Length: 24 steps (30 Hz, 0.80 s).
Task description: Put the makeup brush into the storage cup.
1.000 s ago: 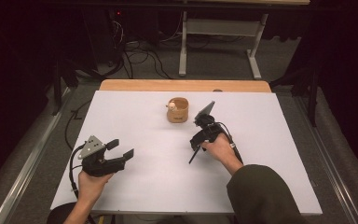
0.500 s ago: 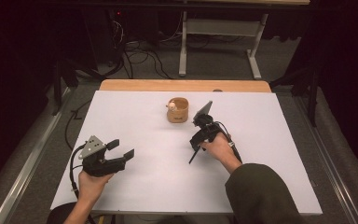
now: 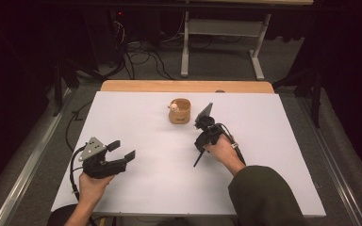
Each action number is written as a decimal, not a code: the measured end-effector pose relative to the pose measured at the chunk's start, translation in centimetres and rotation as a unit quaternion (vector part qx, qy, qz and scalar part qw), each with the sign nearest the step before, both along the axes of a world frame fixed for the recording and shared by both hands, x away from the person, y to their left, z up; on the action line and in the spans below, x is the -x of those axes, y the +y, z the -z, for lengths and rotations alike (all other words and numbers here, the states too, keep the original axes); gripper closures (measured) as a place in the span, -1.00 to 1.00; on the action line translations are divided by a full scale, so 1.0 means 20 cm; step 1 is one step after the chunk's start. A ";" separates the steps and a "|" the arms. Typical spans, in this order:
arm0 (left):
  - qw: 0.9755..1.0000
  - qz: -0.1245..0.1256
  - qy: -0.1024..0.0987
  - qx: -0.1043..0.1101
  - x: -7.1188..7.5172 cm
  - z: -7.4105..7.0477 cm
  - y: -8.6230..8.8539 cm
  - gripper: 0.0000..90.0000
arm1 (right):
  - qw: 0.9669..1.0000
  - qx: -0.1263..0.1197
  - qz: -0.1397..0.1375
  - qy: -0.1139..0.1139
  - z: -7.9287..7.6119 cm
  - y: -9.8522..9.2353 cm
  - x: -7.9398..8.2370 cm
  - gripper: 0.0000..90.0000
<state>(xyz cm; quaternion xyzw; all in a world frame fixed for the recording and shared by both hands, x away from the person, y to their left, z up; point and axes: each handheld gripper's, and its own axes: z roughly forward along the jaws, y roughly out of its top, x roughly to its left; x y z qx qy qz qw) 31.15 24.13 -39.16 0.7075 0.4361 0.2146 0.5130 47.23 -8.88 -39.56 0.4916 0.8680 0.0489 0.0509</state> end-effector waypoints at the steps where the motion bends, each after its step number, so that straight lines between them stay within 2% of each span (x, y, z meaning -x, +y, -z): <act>1: 1.000 0.000 -0.001 0.000 0.00 0.00 0.00 -0.39 | 1.000 0.001 -0.001 -0.001 0.00 0.00 0.00 -0.03; 17: 1.000 0.002 0.001 -0.001 0.00 0.00 0.00 -0.39 | 1.000 0.002 -0.009 -0.003 -0.01 -0.02 0.00 0.16; 24: 1.000 0.000 0.001 0.000 0.00 0.00 0.00 -0.39 | 1.000 0.004 -0.025 -0.004 -0.01 -0.03 0.00 0.28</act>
